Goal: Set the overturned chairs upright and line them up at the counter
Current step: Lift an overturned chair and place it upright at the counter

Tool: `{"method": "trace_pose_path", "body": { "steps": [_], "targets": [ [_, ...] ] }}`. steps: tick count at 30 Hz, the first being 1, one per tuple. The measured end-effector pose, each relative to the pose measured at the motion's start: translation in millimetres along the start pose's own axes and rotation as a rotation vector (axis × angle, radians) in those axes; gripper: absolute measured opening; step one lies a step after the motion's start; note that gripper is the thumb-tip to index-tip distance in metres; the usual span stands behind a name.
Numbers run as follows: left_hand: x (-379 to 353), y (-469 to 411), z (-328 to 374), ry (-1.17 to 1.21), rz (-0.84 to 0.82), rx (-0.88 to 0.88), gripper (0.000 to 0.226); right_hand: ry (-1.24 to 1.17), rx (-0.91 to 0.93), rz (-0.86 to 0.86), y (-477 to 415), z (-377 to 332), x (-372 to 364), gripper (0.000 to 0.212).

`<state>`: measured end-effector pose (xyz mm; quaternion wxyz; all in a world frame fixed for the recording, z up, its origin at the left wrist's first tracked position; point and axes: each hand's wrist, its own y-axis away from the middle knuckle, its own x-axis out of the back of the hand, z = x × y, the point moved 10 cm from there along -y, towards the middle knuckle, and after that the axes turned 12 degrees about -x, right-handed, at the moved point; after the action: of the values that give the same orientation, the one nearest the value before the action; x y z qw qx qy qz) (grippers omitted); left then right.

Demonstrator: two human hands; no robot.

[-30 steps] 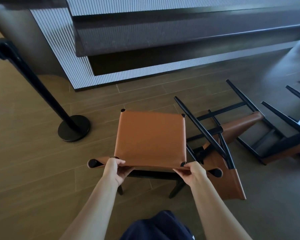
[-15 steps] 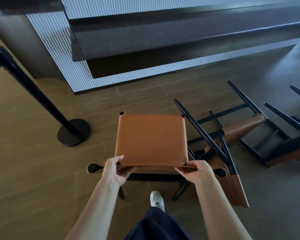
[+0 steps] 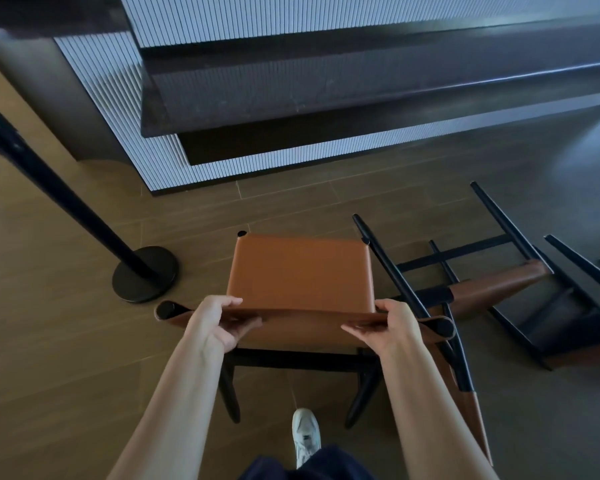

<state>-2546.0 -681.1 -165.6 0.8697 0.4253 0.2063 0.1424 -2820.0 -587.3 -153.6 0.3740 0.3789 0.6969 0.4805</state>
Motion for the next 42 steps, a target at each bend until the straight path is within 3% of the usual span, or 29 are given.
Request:
{"method": "trace_pose_path", "body": {
  "steps": [6, 12, 21, 27, 35, 42],
  "targets": [
    [-35, -9, 34, -0.008, -0.051, -0.045, 0.010, 0.046, 0.037, -0.043, 1, -35, -35, 0.039],
    [-62, -19, 64, -0.067, -0.139, -0.095, 0.020, 0.050, 0.086, -0.109, 4, -65, -66, 0.028],
    [-103, -31, 98, -0.076, -0.208, -0.099, 0.013, 0.000, 0.055, -0.127, 7, -99, -104, 0.049],
    [-136, -47, 121, -0.085, -0.284, -0.063, 0.033, 0.051, 0.031, -0.086, 2, -125, -133, 0.046],
    [-186, -64, 152, -0.098, -0.348, -0.026, 0.015, 0.071, 0.000, -0.034, -3, -165, -176, 0.049],
    [-206, -75, 172, -0.096, -0.302, -0.065, 0.011, 0.094, 0.069, -0.054, -9, -191, -196, 0.048]
  ]
}}
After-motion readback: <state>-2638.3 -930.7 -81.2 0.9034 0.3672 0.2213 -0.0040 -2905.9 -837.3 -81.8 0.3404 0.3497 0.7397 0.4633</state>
